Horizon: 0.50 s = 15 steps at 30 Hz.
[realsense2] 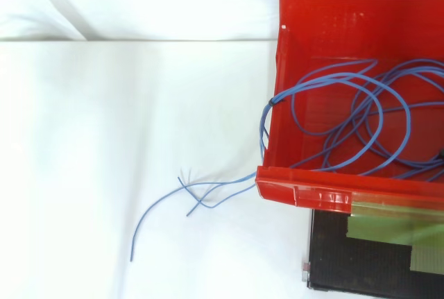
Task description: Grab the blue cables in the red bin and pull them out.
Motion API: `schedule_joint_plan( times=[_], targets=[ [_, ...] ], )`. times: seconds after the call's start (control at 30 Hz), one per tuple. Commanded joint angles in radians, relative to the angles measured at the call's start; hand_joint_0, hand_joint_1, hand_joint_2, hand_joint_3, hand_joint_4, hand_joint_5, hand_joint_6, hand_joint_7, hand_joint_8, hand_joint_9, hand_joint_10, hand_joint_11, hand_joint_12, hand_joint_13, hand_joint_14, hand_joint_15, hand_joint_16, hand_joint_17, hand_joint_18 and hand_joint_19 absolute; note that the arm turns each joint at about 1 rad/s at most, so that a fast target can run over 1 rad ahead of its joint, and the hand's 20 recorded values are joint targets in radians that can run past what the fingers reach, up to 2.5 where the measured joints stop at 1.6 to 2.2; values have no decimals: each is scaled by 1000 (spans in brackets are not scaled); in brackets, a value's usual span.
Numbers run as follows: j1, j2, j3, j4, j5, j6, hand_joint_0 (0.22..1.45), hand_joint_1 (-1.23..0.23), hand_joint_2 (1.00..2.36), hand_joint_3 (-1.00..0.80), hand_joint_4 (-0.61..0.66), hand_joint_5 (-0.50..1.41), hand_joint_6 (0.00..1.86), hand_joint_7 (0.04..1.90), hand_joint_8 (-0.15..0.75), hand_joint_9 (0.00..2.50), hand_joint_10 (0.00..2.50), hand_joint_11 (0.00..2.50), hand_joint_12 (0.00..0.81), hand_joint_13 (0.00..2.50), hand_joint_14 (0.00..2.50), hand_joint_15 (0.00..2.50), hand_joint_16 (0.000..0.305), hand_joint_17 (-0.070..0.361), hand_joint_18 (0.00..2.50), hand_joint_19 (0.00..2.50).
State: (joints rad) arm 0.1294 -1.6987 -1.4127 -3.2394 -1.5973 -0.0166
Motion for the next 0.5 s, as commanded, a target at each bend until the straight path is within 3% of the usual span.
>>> schedule_joint_plan(
  times=[0.0, 0.13, 0.33, 0.47],
  targets=[
    [4, -2, 0, 67, -1, 7, 725, -762, 1000, -1000, 132, 365, 9, 221, 231, 310, 5, 130, 335, 237, 8, 203, 54, 121, 202, 464],
    [4, -21, 0, 181, -1, 23, 726, -762, 1000, -1000, 132, 365, 9, 218, 231, 310, 5, 130, 336, 247, 9, 213, 54, 120, 207, 471],
    [6, -45, 0, 198, -10, 36, 732, -758, 1000, -1000, 131, 368, 10, 219, 228, 312, 5, 140, 333, 257, 9, 220, 52, 117, 236, 492],
    [4, -59, 0, 253, -10, 36, 734, -756, 1000, -1000, 132, 369, 9, 219, 227, 313, 5, 133, 334, 260, 9, 221, 52, 116, 244, 501]
  ],
)
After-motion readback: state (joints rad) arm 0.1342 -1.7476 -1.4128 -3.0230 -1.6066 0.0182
